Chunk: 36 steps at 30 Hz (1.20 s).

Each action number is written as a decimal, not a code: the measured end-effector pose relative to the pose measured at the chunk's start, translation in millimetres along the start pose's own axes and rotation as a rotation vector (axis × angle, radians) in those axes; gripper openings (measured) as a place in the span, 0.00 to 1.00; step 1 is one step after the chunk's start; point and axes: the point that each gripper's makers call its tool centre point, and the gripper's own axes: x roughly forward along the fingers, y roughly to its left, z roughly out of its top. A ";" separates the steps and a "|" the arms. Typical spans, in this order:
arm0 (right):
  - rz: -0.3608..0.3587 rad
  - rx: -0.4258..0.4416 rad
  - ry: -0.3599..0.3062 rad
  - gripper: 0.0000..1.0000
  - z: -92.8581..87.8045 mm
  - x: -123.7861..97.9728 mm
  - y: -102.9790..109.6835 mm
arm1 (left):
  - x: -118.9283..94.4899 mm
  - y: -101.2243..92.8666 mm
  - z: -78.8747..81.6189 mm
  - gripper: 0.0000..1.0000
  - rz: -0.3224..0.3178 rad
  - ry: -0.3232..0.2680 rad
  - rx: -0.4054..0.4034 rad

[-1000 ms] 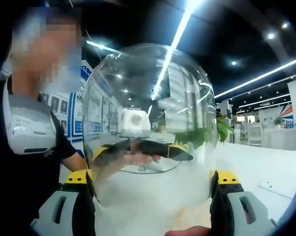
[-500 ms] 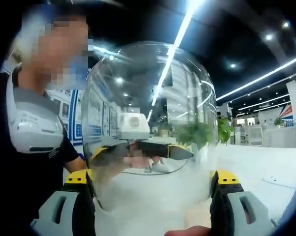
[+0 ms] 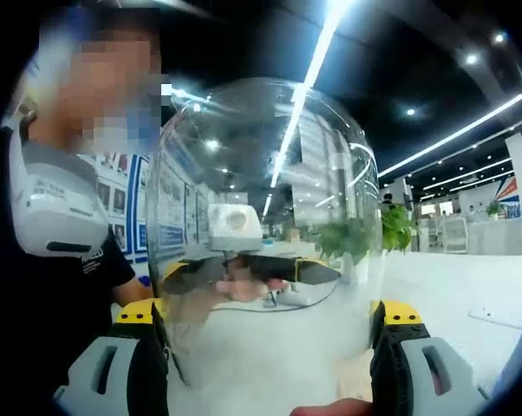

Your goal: Open the cover put in the Mizone put the cover back on

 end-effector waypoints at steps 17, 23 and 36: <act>0.012 0.021 0.003 0.90 -5.8 -4.9 16.3 | -1.3 -16.9 -6.1 0.84 0.023 0.004 -0.016; 0.005 0.040 0.003 0.90 -8.2 -5.6 16.7 | -3.0 -16.3 -12.7 0.84 0.026 -0.014 -0.042; 0.005 0.032 0.018 0.90 -19.0 -0.6 16.1 | -6.8 -12.3 -22.1 0.84 0.028 -0.020 -0.041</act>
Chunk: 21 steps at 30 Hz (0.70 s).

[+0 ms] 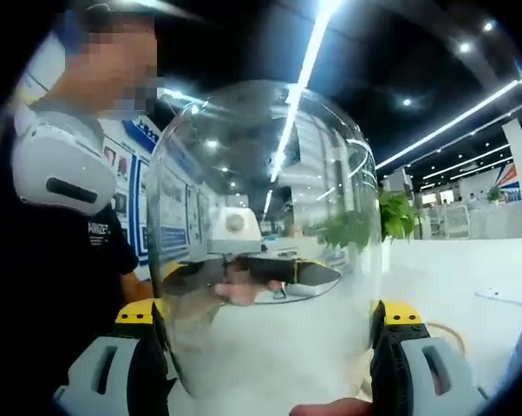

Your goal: Open the cover put in the Mizone put the cover back on

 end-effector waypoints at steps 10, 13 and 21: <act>-0.003 0.019 0.019 0.90 -13.7 -0.4 -3.9 | 1.0 5.1 -14.5 0.84 -0.003 0.029 -0.019; -0.010 0.013 0.021 0.90 -15.7 -2.3 -5.2 | 2.9 5.1 -16.9 0.84 -0.011 0.028 -0.017; -0.018 0.005 0.020 0.90 -22.3 -2.3 -4.9 | 3.9 3.3 -23.2 0.85 -0.026 0.041 -0.011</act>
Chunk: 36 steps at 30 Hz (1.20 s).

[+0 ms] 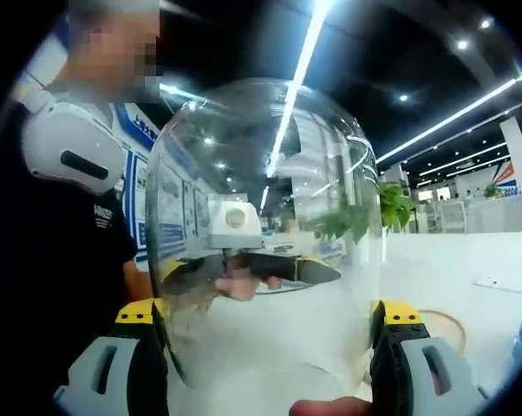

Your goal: Open the cover put in the Mizone put the cover back on

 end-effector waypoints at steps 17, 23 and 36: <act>-0.024 -0.053 -0.012 0.90 -3.8 0.7 14.2 | -18.1 -5.8 -9.5 0.78 0.035 -0.066 0.016; -0.040 -0.055 0.026 0.90 -4.7 -0.9 12.3 | -23.4 -8.9 -12.5 0.74 0.077 -0.070 0.032; -0.052 -0.055 0.065 0.90 -7.4 -1.6 10.5 | -36.0 -4.1 -15.3 0.74 0.169 -0.054 0.029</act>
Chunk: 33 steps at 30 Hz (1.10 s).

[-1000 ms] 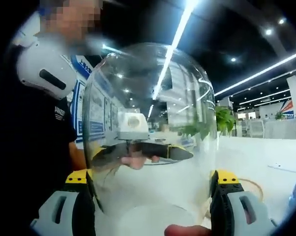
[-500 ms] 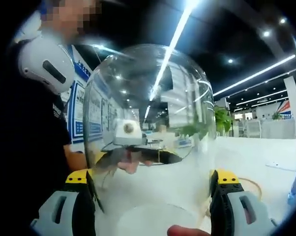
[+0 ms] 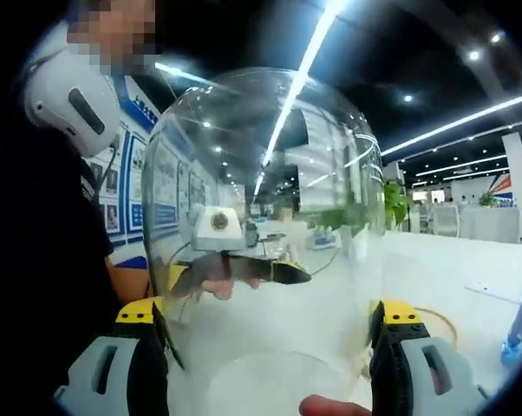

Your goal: Open the cover put in the Mizone put the cover back on

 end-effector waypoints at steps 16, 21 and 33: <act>-0.041 0.037 -0.030 0.82 4.4 -25.7 -4.8 | -43.7 25.5 -8.1 0.55 0.188 -0.006 -0.018; -0.068 0.048 -0.075 0.83 4.4 -18.0 -5.2 | -45.0 26.1 -2.8 0.54 0.172 -0.028 -0.031; -0.179 0.104 -0.157 0.67 18.1 -67.6 -12.5 | -53.4 38.7 0.5 0.47 0.188 -0.031 -0.012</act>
